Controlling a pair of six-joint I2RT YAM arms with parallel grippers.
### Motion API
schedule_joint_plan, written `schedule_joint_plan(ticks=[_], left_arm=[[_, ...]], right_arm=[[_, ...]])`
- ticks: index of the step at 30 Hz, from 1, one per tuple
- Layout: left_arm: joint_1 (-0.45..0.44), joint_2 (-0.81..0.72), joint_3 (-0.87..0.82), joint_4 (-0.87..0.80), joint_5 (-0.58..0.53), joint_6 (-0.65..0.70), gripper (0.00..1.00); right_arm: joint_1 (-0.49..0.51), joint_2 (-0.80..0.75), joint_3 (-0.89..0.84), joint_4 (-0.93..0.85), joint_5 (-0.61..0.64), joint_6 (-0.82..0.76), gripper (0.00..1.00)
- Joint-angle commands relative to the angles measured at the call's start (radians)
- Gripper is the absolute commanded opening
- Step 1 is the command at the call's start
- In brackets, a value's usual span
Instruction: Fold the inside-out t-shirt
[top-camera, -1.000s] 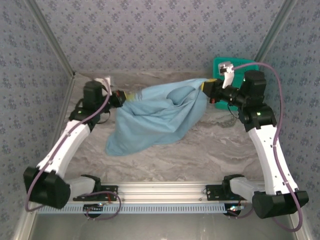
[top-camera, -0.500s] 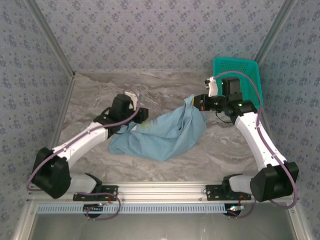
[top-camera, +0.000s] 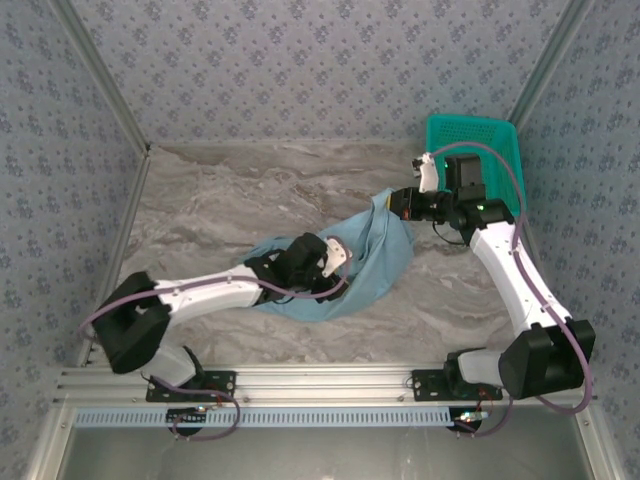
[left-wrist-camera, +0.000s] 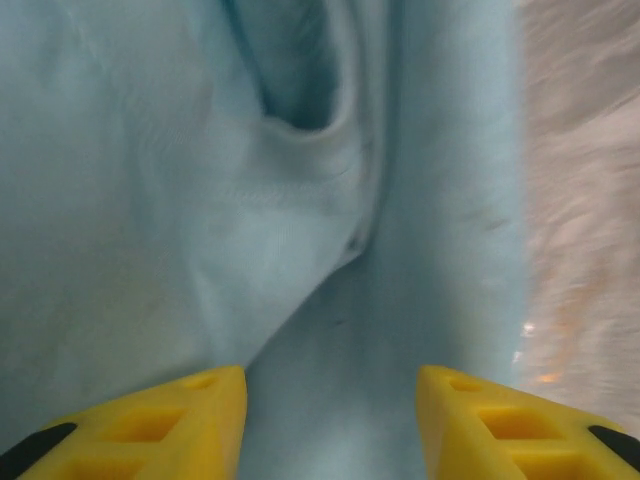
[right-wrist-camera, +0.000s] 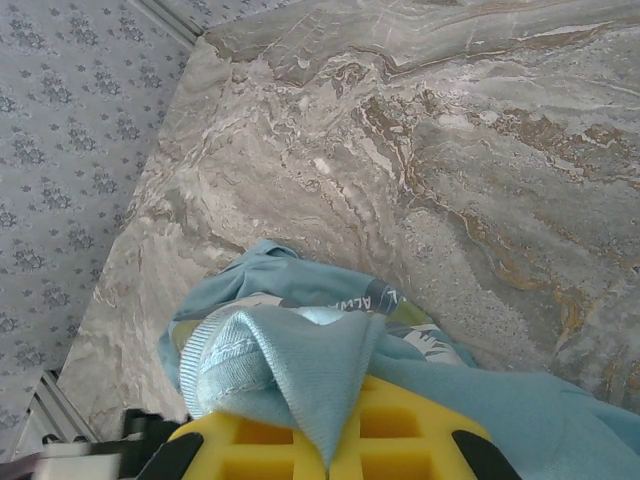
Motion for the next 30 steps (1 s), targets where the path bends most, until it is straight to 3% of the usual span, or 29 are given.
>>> schedule_joint_plan(ticks=[1, 10, 12, 16, 19, 30], left_arm=[[0.005, 0.057, 0.053, 0.022, -0.146, 0.126, 0.50], [0.022, 0.241, 0.162, 0.098, -0.243, 0.241, 0.53], [0.043, 0.251, 0.168, 0.116, -0.214, 0.237, 0.45], [0.079, 0.243, 0.182, 0.126, -0.140, 0.218, 0.16], [0.097, 0.209, 0.167, 0.131, -0.111, 0.225, 0.01], [0.215, -0.152, -0.028, 0.216, 0.103, 0.080, 0.00]], right_arm=[[-0.011, -0.001, 0.032, -0.005, 0.000, 0.005, 0.00], [-0.015, 0.003, 0.023, 0.008, -0.016, 0.008, 0.00], [-0.016, 0.001, 0.022, 0.003, -0.020, 0.003, 0.00], [-0.024, -0.004, 0.020, -0.005, -0.017, -0.005, 0.00], [-0.028, -0.006, 0.021, -0.004, -0.018, -0.008, 0.00], [-0.046, -0.038, 0.031, 0.042, 0.009, 0.020, 0.00]])
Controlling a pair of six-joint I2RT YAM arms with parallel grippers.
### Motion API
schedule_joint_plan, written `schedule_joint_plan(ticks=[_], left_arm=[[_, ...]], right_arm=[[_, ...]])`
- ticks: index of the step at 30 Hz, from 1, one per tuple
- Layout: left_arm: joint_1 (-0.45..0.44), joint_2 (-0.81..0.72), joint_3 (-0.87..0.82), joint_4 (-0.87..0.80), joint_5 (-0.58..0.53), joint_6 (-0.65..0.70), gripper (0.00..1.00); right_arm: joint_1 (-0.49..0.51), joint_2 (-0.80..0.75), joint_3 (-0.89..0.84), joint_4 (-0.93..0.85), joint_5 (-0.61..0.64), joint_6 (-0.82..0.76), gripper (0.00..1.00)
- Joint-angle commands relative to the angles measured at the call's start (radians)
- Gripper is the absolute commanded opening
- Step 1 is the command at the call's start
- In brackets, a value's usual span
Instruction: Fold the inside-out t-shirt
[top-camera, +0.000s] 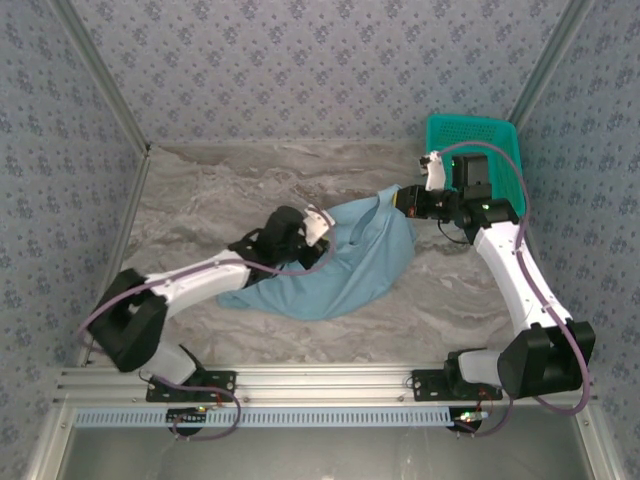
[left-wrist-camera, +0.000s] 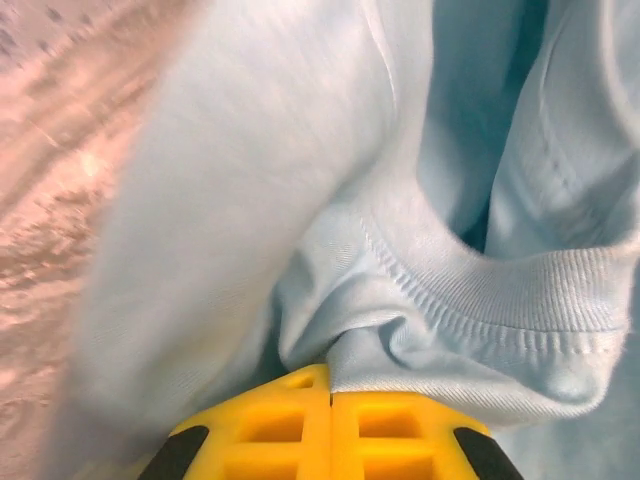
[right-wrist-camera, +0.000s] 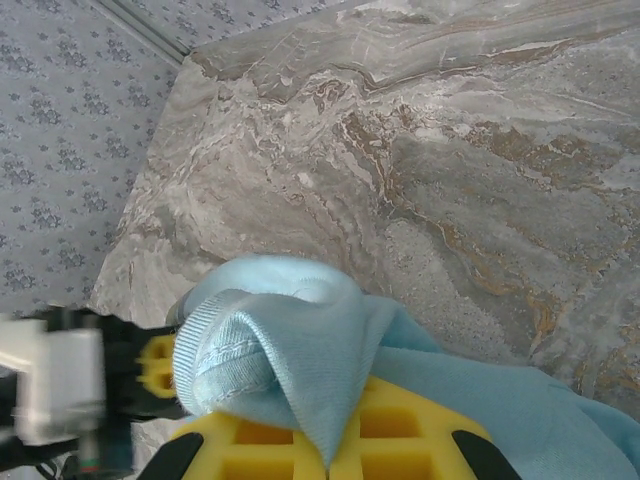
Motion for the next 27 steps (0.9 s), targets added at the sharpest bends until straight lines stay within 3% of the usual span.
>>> schedule_joint_plan(ticks=[1, 4, 8, 11, 14, 17, 19, 21, 27], left_arm=[[0.023, -0.112, -0.037, 0.061, 0.081, -0.074, 0.00], [0.047, -0.214, -0.011, 0.045, -0.022, -0.123, 0.00], [0.116, -0.379, 0.105, 0.019, -0.274, -0.213, 0.00], [0.166, -0.493, 0.229, 0.027, -0.370, -0.245, 0.00], [0.169, -0.537, 0.401, 0.023, -0.425, -0.146, 0.00], [0.172, -0.519, 0.592, 0.000, -0.472, -0.026, 0.00], [0.177, -0.499, 0.705, -0.036, -0.489, 0.050, 0.00], [0.185, -0.473, 0.812, -0.093, -0.514, 0.115, 0.00], [0.192, -0.415, 1.002, -0.215, -0.594, 0.256, 0.00]], right_arm=[[-0.006, -0.036, 0.031, 0.057, 0.016, 0.033, 0.00], [0.009, -0.057, 0.039, 0.154, 0.027, 0.049, 0.00], [0.050, -0.101, 0.137, 0.322, 0.020, 0.073, 0.00], [0.054, -0.184, 0.214, 0.472, 0.189, 0.072, 0.00], [0.095, -0.189, 0.260, 0.678, 0.259, 0.135, 0.00], [0.240, -0.072, 0.511, 0.543, 0.193, -0.007, 0.00], [0.320, -0.041, 0.594, 0.494, 0.260, -0.091, 0.00], [0.335, -0.039, 0.587, 0.547, 0.320, -0.077, 0.00], [0.406, 0.054, 0.692, 0.496, 0.317, -0.119, 0.00]])
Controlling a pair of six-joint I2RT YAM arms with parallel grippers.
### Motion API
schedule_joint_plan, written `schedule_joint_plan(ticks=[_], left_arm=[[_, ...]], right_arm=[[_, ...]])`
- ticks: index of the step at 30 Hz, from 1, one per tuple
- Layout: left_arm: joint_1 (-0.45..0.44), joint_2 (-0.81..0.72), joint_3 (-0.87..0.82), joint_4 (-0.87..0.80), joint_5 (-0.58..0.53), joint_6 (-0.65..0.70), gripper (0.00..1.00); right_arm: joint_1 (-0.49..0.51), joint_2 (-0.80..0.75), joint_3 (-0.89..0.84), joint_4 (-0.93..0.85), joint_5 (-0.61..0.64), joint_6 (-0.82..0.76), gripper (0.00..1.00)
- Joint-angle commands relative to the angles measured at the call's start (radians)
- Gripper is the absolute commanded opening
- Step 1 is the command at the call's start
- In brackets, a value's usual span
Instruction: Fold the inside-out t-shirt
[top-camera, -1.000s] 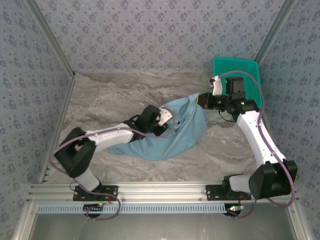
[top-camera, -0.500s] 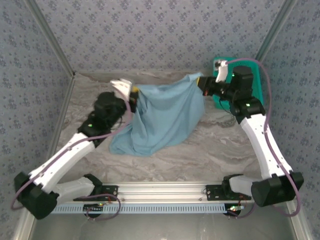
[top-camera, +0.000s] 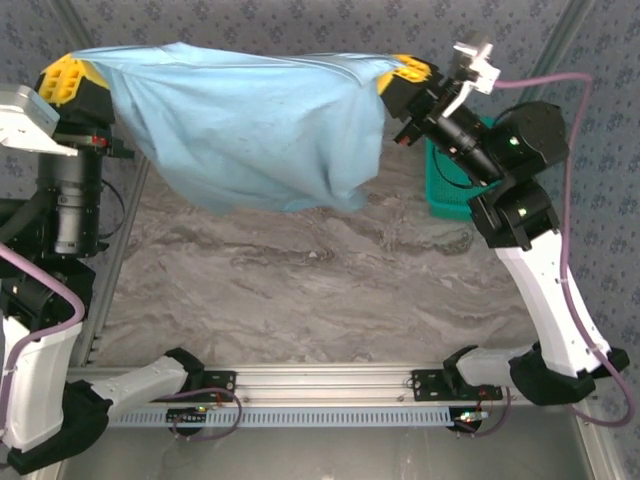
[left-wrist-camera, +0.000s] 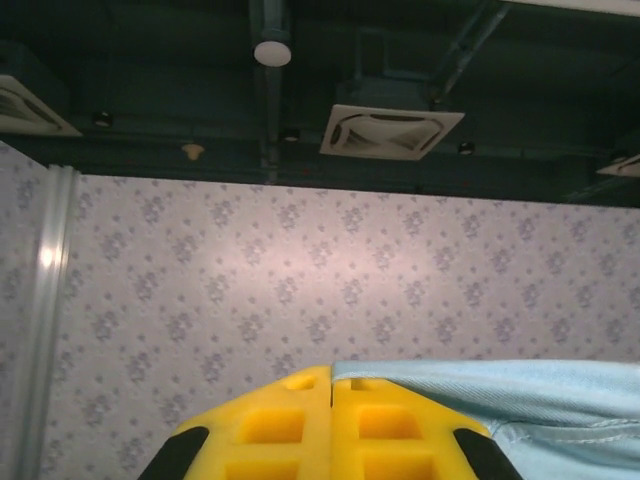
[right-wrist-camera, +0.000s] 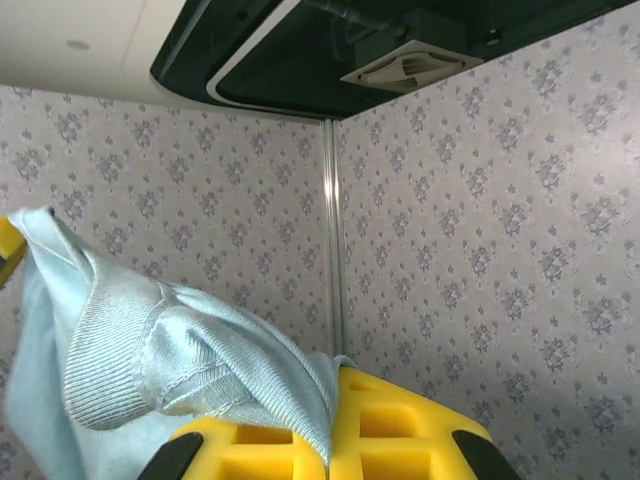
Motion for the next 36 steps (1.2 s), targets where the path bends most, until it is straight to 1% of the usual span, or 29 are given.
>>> schedule_joint_plan(ticks=[1, 3, 6, 9, 12, 14, 16, 17, 18, 20, 22, 24, 25, 26, 27, 28, 29, 30, 31, 33, 35, 36], left_arm=[[0.022, 0.026, 0.068, -0.060, -0.160, 0.141, 0.00], [0.030, 0.034, 0.080, -0.054, -0.183, 0.189, 0.00], [0.067, 0.069, 0.122, -0.056, -0.254, 0.251, 0.00], [0.170, 0.110, 0.161, -0.089, -0.260, 0.241, 0.00], [0.326, 0.175, 0.252, -0.205, -0.205, 0.149, 0.00], [0.452, 0.232, 0.341, -0.305, -0.130, 0.054, 0.00], [0.547, 0.291, 0.438, -0.406, -0.046, -0.034, 0.00], [0.579, 0.325, 0.497, -0.460, -0.005, -0.072, 0.00], [0.594, 0.352, 0.550, -0.503, 0.030, -0.094, 0.00], [0.597, 0.377, 0.607, -0.556, 0.111, -0.131, 0.00], [0.597, 0.368, 0.603, -0.578, 0.221, -0.185, 0.00], [0.597, 0.332, 0.548, -0.589, 0.377, -0.259, 0.00], [0.596, 0.307, 0.495, -0.585, 0.455, -0.302, 0.00], [0.596, 0.264, 0.401, -0.554, 0.553, -0.361, 0.00], [0.591, 0.210, 0.274, -0.486, 0.662, -0.429, 0.00], [0.574, 0.163, 0.147, -0.416, 0.742, -0.489, 0.00], [0.534, 0.105, -0.011, -0.335, 0.812, -0.547, 0.00], [0.465, 0.055, -0.151, -0.254, 0.854, -0.580, 0.00], [0.388, 0.020, -0.271, -0.199, 0.862, -0.585, 0.00], [0.179, -0.005, -0.461, -0.162, 0.814, -0.540, 0.00], [0.011, 0.035, -0.594, -0.137, 0.788, -0.539, 0.00], [-0.067, 0.072, -0.655, -0.097, 0.775, -0.558, 0.00]], right_arm=[[0.018, 0.059, 0.040, -0.013, 0.107, -0.047, 0.00], [0.022, 0.107, 0.056, 0.011, 0.119, -0.026, 0.00], [0.038, 0.216, 0.105, 0.068, 0.115, -0.005, 0.00], [0.065, 0.342, 0.195, 0.110, 0.128, 0.001, 0.00], [0.081, 0.484, 0.337, 0.135, 0.123, 0.022, 0.00], [0.088, 0.583, 0.459, 0.132, 0.112, 0.035, 0.00], [0.092, 0.656, 0.564, 0.131, 0.101, 0.050, 0.00], [0.093, 0.693, 0.619, 0.117, 0.096, 0.056, 0.00], [0.092, 0.722, 0.674, 0.098, 0.088, 0.056, 0.00], [0.087, 0.744, 0.724, 0.078, 0.084, 0.045, 0.00], [0.075, 0.735, 0.721, 0.062, 0.074, 0.025, 0.00], [0.050, 0.706, 0.690, 0.023, 0.045, 0.002, 0.00], [0.033, 0.686, 0.660, 0.005, 0.021, 0.000, 0.00], [0.013, 0.659, 0.609, -0.015, -0.015, -0.001, 0.00], [-0.013, 0.625, 0.550, -0.044, -0.058, -0.002, 0.00], [-0.035, 0.594, 0.492, -0.077, -0.091, 0.000, 0.00], [-0.062, 0.555, 0.415, -0.115, -0.134, 0.000, 0.00], [-0.092, 0.509, 0.328, -0.151, -0.167, -0.002, 0.01], [-0.115, 0.467, 0.244, -0.175, -0.187, -0.006, 0.02], [-0.180, 0.370, 0.035, -0.222, -0.171, 0.002, 0.04], [-0.241, 0.297, -0.132, -0.274, -0.123, 0.017, 0.06], [-0.276, 0.275, -0.202, -0.324, -0.089, 0.023, 0.07]])
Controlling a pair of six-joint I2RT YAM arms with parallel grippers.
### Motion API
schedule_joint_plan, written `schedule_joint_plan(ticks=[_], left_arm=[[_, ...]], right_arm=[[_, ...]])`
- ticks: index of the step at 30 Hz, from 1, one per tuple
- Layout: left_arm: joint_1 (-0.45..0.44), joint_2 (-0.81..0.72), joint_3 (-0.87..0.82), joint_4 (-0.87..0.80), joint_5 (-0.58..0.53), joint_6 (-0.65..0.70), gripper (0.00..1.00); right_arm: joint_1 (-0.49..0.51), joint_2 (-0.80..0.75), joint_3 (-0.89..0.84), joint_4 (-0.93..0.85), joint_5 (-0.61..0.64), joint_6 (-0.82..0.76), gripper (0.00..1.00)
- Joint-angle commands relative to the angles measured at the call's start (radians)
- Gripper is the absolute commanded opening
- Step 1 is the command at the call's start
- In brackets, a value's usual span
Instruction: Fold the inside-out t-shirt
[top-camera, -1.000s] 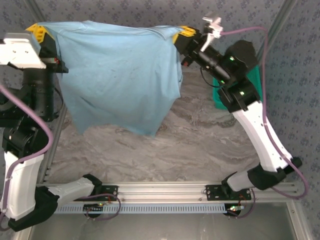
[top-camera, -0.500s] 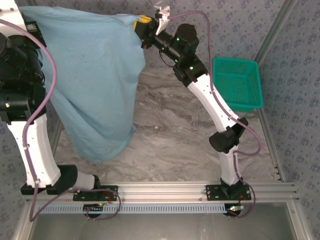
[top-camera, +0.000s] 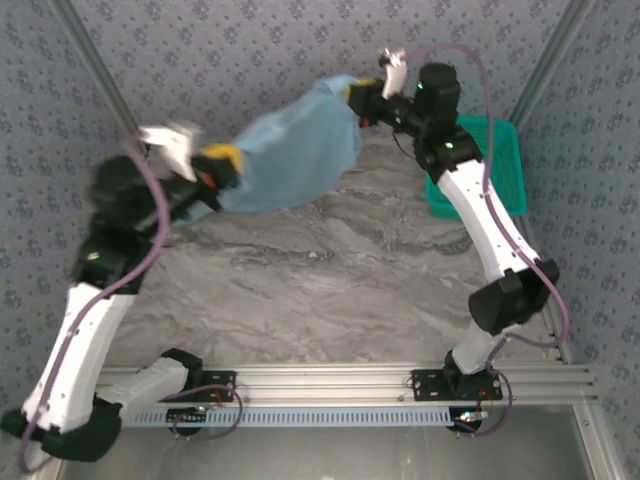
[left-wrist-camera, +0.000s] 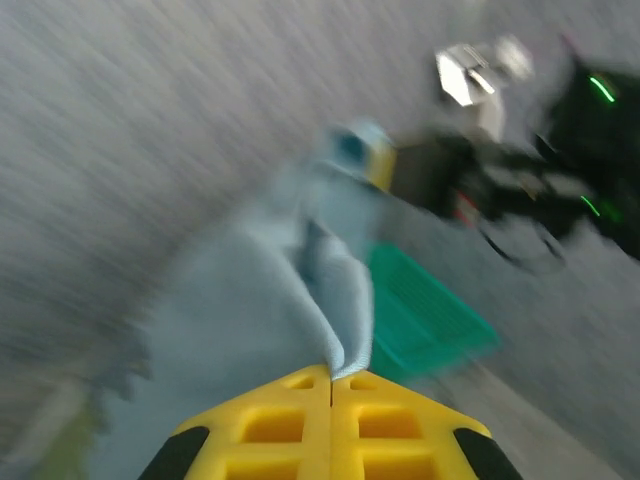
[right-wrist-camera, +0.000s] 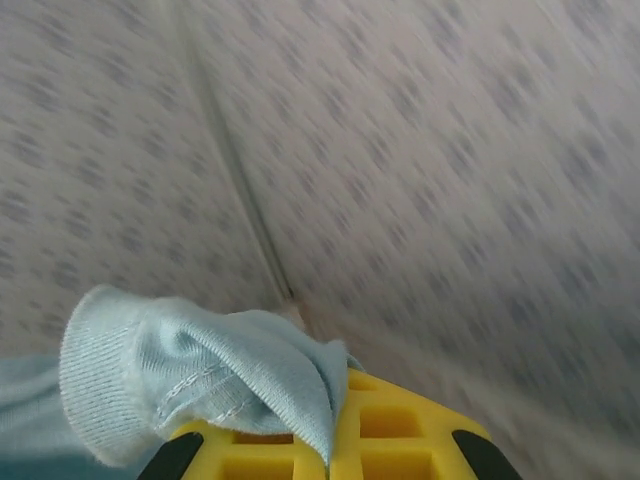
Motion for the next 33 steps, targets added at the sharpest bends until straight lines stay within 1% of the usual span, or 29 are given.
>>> schedule_joint_plan(ticks=[1, 3, 5, 6, 8, 11, 13, 15, 17, 19, 21, 23, 24, 26, 28, 29, 30, 31, 33], left_arm=[[-0.220, 0.118, -0.175, 0.188, 0.050, -0.075, 0.00], [-0.344, 0.248, -0.240, 0.306, 0.044, -0.121, 0.00], [-0.428, 0.389, -0.222, 0.364, 0.060, -0.147, 0.00], [-0.463, 0.471, -0.196, 0.391, 0.076, -0.149, 0.00], [-0.502, 0.611, -0.117, 0.409, 0.095, -0.151, 0.00], [-0.524, 0.761, 0.014, 0.386, 0.138, -0.129, 0.00], [-0.522, 0.806, 0.059, 0.371, 0.150, -0.107, 0.00], [-0.508, 0.822, 0.080, 0.343, 0.152, -0.082, 0.00], [-0.473, 0.821, 0.079, 0.340, 0.166, -0.090, 0.00], [-0.418, 0.816, 0.058, 0.363, 0.190, -0.125, 0.00], [-0.372, 0.819, 0.047, 0.387, 0.223, -0.151, 0.00], [-0.342, 0.837, 0.065, 0.382, 0.251, -0.159, 0.00], [-0.331, 0.852, 0.080, 0.372, 0.261, -0.162, 0.00], [-0.311, 0.877, 0.103, 0.364, 0.283, -0.179, 0.00], [-0.286, 0.891, 0.110, 0.362, 0.295, -0.190, 0.00], [-0.280, 0.892, 0.110, 0.363, 0.296, -0.194, 0.00], [-0.276, 0.892, 0.109, 0.363, 0.301, -0.195, 0.00], [-0.273, 0.891, 0.110, 0.362, 0.304, -0.195, 0.00], [-0.274, 0.891, 0.113, 0.353, 0.306, -0.193, 0.00]], right_arm=[[-0.091, -0.078, -0.192, -0.185, 0.066, 0.011, 0.07], [-0.149, -0.078, -0.284, -0.312, 0.170, -0.002, 0.11], [-0.189, -0.055, -0.330, -0.432, 0.276, -0.018, 0.18], [-0.208, -0.043, -0.349, -0.478, 0.313, -0.033, 0.24], [-0.227, -0.054, -0.392, -0.512, 0.380, -0.052, 0.32], [-0.246, -0.155, -0.489, -0.502, 0.437, -0.039, 0.40], [-0.262, -0.231, -0.541, -0.510, 0.441, -0.023, 0.52], [-0.268, -0.304, -0.587, -0.528, 0.435, -0.003, 0.56], [-0.269, -0.390, -0.663, -0.544, 0.412, 0.013, 0.56], [-0.266, -0.508, -0.757, -0.540, 0.370, 0.057, 0.56], [-0.255, -0.634, -0.861, -0.507, 0.281, 0.099, 0.56], [-0.218, -0.742, -0.974, -0.456, 0.199, 0.146, 0.56], [-0.179, -0.787, -1.026, -0.413, 0.161, 0.162, 0.56], [-0.085, -0.855, -1.131, -0.307, 0.167, 0.190, 0.57], [0.021, -0.882, -1.249, -0.156, 0.197, 0.209, 0.58], [0.053, -0.870, -1.283, -0.083, 0.194, 0.212, 0.59], [0.083, -0.843, -1.308, -0.009, 0.207, 0.206, 0.61], [0.109, -0.808, -1.320, 0.043, 0.248, 0.203, 0.63], [0.127, -0.722, -1.319, 0.135, 0.261, 0.170, 0.64]])
